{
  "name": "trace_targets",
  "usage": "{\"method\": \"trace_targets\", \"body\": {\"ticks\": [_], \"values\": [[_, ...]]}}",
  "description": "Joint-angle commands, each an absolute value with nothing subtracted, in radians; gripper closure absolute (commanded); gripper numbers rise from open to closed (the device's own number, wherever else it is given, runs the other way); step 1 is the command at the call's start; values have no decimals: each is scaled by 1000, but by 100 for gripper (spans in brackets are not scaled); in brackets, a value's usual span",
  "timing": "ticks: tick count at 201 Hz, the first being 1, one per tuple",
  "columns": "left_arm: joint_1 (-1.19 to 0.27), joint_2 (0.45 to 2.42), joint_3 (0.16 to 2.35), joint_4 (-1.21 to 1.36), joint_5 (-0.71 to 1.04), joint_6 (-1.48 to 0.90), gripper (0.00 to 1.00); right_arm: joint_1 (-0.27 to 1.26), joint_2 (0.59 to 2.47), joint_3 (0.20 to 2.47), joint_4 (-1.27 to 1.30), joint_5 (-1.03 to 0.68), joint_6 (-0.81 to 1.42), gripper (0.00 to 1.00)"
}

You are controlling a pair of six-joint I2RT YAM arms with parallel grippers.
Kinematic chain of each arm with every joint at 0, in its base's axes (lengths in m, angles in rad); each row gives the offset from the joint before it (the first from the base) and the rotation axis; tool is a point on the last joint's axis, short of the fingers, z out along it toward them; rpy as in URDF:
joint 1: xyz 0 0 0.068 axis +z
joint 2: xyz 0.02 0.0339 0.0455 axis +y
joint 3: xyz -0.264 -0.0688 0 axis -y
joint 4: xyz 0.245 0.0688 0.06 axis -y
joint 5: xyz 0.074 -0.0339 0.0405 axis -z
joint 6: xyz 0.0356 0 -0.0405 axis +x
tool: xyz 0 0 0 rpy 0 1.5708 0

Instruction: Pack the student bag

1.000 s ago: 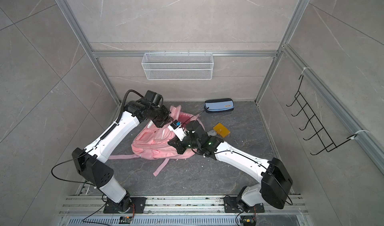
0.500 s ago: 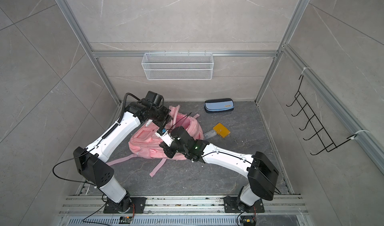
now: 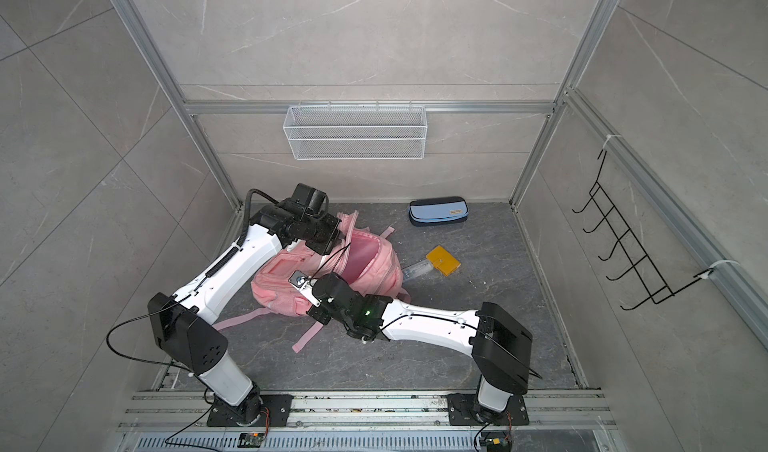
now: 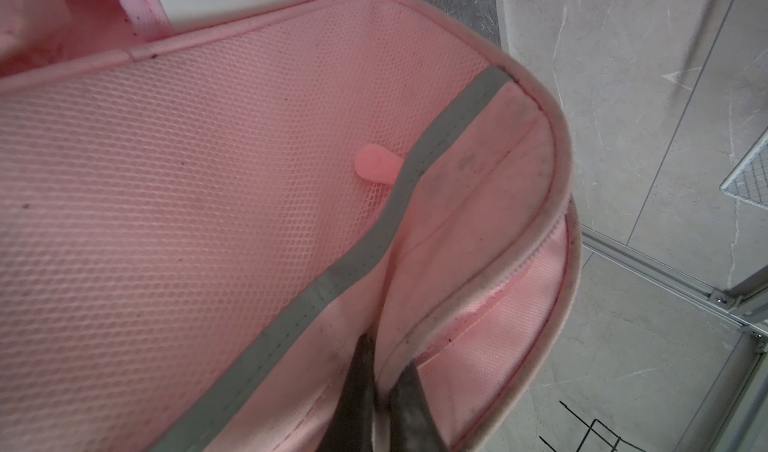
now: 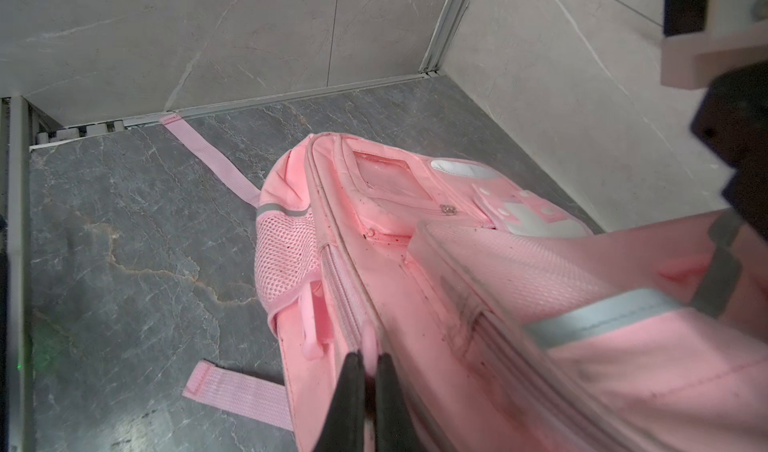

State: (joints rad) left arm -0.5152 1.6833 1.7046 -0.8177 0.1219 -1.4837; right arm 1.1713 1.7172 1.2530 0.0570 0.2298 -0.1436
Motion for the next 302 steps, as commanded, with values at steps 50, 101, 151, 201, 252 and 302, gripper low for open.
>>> {"method": "trace_targets", "body": {"ticks": [50,101,151,201,252,302], "values": [[-509,1625,1696,-436,95,-1588,100,1260,1792,1287,189,37,-91,100],[-491,1599,1657,-395,86,-1575,100,1198,1741,1282,117,-257,24,96],[-454,1587,1655,-491,95,-1424,100,1029,1565,1122,117,-335,228,54],[-421,1640,1797,-795,164,-1066,100,870,1326,1102,-78,-357,435,21],[-420,1570,1637,-781,157,-820,100,590,1104,1101,-352,-348,459,14],[-429,1590,1618,-818,161,-514,100,315,1264,1191,-731,-257,533,12]]}}
